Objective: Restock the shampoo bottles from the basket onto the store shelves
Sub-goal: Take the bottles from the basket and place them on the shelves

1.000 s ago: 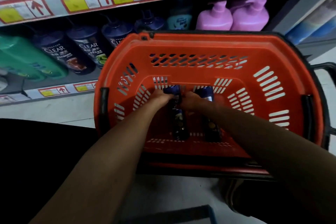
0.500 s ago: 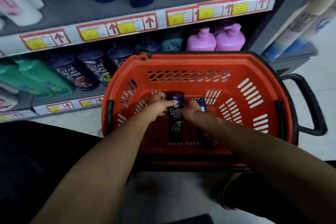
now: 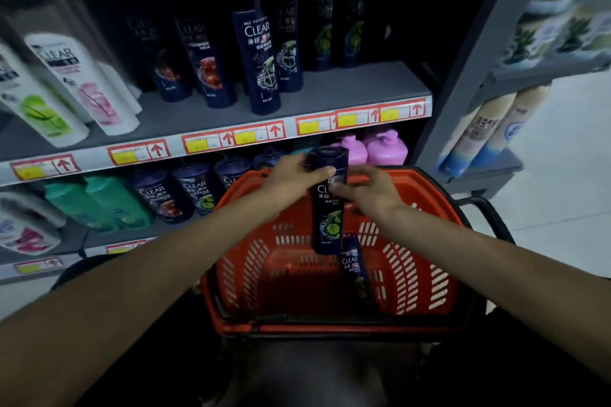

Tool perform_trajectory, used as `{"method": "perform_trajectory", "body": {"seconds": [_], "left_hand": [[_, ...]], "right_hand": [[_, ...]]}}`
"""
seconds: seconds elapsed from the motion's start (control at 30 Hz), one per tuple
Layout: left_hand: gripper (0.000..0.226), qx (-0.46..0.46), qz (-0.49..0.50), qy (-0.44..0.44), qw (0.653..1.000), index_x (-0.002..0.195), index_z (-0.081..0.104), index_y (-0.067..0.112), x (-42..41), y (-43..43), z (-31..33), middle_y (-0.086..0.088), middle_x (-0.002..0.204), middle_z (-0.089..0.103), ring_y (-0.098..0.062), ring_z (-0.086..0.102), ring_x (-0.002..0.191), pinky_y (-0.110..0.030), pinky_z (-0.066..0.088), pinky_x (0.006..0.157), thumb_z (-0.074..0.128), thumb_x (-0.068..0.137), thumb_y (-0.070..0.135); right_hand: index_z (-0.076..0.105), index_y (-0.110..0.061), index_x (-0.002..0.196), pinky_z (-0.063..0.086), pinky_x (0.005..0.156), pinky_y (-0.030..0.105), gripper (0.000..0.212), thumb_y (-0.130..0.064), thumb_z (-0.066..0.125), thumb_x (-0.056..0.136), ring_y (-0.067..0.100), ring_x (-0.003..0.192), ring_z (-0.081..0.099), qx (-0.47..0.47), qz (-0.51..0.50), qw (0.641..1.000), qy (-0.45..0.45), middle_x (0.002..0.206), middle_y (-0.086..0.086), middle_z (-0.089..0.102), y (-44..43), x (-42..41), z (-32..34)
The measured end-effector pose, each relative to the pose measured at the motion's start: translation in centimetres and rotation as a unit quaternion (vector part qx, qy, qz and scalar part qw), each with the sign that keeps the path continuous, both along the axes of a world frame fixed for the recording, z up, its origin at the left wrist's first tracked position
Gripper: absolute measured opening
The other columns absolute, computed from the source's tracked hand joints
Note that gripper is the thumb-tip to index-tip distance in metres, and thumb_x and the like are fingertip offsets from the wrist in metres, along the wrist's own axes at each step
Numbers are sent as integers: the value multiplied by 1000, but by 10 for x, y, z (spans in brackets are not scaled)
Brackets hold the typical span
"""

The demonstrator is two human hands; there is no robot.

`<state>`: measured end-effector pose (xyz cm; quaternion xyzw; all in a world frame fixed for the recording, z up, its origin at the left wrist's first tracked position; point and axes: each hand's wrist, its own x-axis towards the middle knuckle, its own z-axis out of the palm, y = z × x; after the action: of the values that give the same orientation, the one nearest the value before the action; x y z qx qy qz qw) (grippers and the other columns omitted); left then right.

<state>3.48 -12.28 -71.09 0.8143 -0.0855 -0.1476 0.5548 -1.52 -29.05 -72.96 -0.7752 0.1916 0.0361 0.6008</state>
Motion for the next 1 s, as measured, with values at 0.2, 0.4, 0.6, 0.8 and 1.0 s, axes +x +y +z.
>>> {"method": "perform_trajectory", "body": {"seconds": [0.2,0.4,0.6,0.8,1.0], "left_hand": [[52,37,59,-89,994,101,72,29,-3,-9,-4,7,99,77,-13,73,94,-45,59,86,62,75,73],[32,-14,113,-106,988,93,73,32,4,-20,-5,1,84,74,-18,72,81,-53,58,77,68,81,62],[20,-61,139,-81,985,100,74,26,14,-25,2,3,78,76,-12,74,75,-36,57,66,80,87,41],[26,-105,168,-27,980,94,75,22,24,-45,8,4,78,78,-7,75,75,-24,58,66,89,77,35],[9,-153,111,56,980,92,79,23,23,-51,19,6,89,80,-10,76,84,-20,57,72,81,87,29]], "right_hand": [[64,-8,112,59,68,31,48,-22,91,75,21,85,75,68,-29,996,-48,97,12,76,0,-11,21],[67,-17,109,60,86,41,39,-37,84,81,21,94,73,44,2,996,-75,99,8,76,-2,9,4],[45,-49,142,54,87,20,74,-16,80,86,-3,102,68,-45,121,983,-130,112,-21,72,-5,12,-13],[25,-49,150,59,81,26,99,-29,89,76,2,102,68,-162,87,970,-162,120,-20,67,-8,15,-13],[43,-36,130,60,75,37,73,-17,84,73,8,85,69,-118,47,989,-78,98,-13,68,-21,21,-5]]}}
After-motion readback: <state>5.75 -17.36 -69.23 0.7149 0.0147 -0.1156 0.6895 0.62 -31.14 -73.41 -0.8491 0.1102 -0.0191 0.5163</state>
